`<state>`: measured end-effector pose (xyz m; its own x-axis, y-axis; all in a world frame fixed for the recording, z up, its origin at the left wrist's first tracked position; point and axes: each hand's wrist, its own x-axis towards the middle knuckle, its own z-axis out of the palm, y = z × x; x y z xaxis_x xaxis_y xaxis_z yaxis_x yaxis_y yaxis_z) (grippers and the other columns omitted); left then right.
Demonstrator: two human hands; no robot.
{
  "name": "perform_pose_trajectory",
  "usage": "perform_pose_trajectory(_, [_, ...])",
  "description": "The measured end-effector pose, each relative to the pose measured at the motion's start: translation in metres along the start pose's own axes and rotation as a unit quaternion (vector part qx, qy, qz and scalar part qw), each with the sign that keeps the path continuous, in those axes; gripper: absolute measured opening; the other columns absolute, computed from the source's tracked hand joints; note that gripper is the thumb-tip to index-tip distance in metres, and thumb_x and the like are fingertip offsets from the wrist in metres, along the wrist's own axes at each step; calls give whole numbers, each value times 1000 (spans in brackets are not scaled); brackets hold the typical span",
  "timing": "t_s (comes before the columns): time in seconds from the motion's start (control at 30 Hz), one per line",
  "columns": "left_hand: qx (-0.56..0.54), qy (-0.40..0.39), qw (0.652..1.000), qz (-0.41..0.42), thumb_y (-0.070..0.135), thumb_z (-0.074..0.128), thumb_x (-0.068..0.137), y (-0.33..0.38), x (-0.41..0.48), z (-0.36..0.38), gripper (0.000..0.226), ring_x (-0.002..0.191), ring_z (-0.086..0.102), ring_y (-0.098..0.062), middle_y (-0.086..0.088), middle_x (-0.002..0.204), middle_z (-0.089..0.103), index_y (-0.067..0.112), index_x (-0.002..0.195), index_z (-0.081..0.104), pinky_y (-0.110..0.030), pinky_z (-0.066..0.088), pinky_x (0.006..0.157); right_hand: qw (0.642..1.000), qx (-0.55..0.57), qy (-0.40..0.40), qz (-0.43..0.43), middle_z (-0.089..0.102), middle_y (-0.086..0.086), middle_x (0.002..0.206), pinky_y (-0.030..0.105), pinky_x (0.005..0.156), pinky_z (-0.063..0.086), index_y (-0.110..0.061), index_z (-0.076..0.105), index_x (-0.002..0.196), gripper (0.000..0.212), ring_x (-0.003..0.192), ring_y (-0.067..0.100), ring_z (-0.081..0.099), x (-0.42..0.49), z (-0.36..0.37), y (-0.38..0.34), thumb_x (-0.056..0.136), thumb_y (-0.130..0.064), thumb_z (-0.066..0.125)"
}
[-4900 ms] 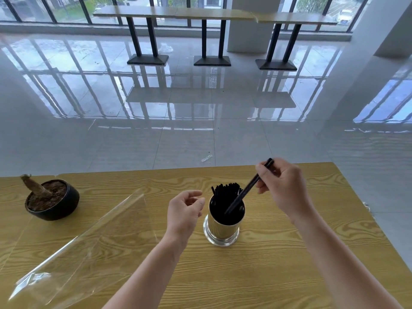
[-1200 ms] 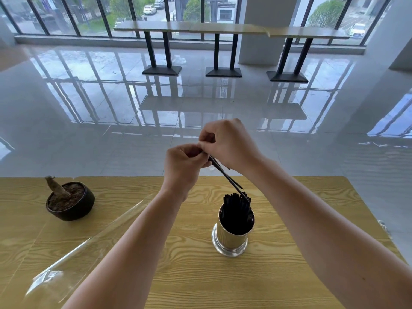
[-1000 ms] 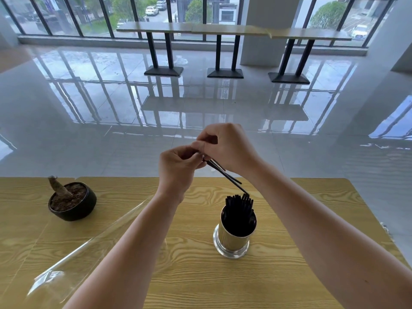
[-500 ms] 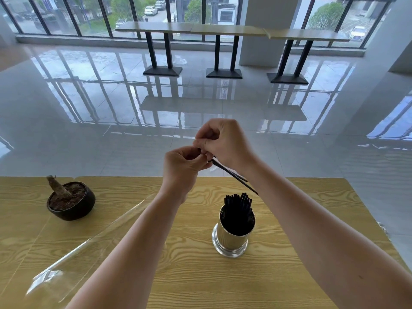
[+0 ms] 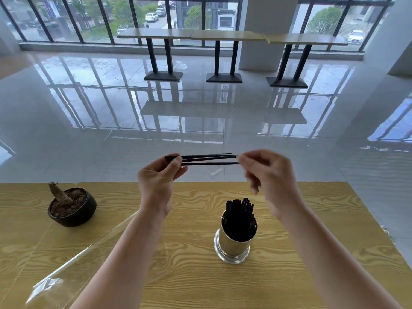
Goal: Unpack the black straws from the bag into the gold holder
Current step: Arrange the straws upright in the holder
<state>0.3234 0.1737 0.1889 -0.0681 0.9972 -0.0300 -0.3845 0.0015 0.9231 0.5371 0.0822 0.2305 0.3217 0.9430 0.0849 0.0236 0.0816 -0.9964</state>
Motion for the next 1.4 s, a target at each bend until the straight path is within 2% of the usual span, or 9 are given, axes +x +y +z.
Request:
perform_pose_trajectory(0.17, [-42, -20, 999, -8, -1, 73, 85, -13, -18, 11, 14, 72, 74, -17, -4, 75, 77, 10, 78, 80, -26, 60, 72, 950, 208, -44, 230, 70, 10, 95, 23, 50, 47, -5, 64, 116, 65, 60, 13, 57, -34, 26, 38, 71, -48, 80])
perform_pose_trajectory(0.23, [-50, -37, 998, -13, -2, 72, 85, -20, -28, 13, 15, 72, 73, -17, -4, 75, 76, 9, 77, 80, -26, 60, 72, 927, 293, -17, 234, 69, 15, 121, 24, 54, 50, -4, 57, 121, 67, 70, 14, 65, -23, 34, 35, 76, -50, 76])
perform_pose_trajectory(0.33, [-75, -49, 995, -40, 4, 74, 79, -29, -39, 8, 9, 72, 73, -17, -5, 76, 76, 9, 75, 80, -25, 60, 70, 909, 356, 83, 199, 73, 15, 120, 23, 48, 47, -7, 57, 110, 44, 62, 13, 62, -3, 41, 29, 86, -41, 74])
perform_pose_trajectory(0.43, [-111, -60, 988, -90, 6, 73, 75, -40, -48, 0, 8, 75, 74, -19, -8, 79, 76, 8, 77, 81, -25, 60, 69, 941, 279, 130, 138, 78, 13, 99, 23, 44, 45, -9, 62, 103, 19, 51, 12, 55, 4, 47, 31, 98, -27, 63])
perform_pose_trajectory(0.6, [-16, -89, 984, -156, 6, 77, 78, -54, -52, -10, 17, 88, 72, -26, -15, 96, 75, 6, 96, 77, -34, 59, 79, 987, 91, 130, 19, 78, 11, 86, 25, 40, 40, -5, 61, 93, 20, 47, 13, 52, -1, 34, 41, 102, -22, 57])
perform_pose_trajectory(0.83, [183, -151, 970, -45, 12, 71, 88, -60, -61, 14, 20, 94, 71, -10, 5, 101, 77, 24, 104, 76, -28, 59, 84, 974, -194, 86, -79, 78, -6, 82, 35, 43, 46, -27, 67, 87, 14, 47, 22, 60, -8, -10, 34, 98, -32, 61])
perform_pose_trajectory(1.03, [280, -148, 948, -31, 12, 71, 88, -78, -57, 19, 18, 87, 70, -6, 8, 90, 76, 26, 99, 75, -25, 57, 78, 961, -264, 68, -44, 76, -15, 75, 25, 45, 52, -26, 70, 85, 9, 50, 8, 66, -24, -50, 37, 94, -27, 69])
perform_pose_trajectory(1.2, [475, -182, 861, 7, 26, 73, 88, -107, -61, 17, 40, 87, 65, -7, 7, 100, 68, 20, 127, 65, -27, 56, 81, 960, -277, 42, 12, 73, -4, 61, 25, 49, 56, -23, 75, 83, 10, 47, 11, 68, -37, -46, 67, 90, -29, 74])
perform_pose_trajectory(1.4, [534, -182, 825, 25, 33, 72, 88, -126, -61, 26, 47, 91, 64, -14, 3, 103, 68, 18, 132, 63, -31, 53, 84, 952, -299, 30, 54, 70, -3, 55, 23, 44, 54, -21, 73, 81, 9, 43, 9, 66, -46, -31, 104, 90, -22, 75])
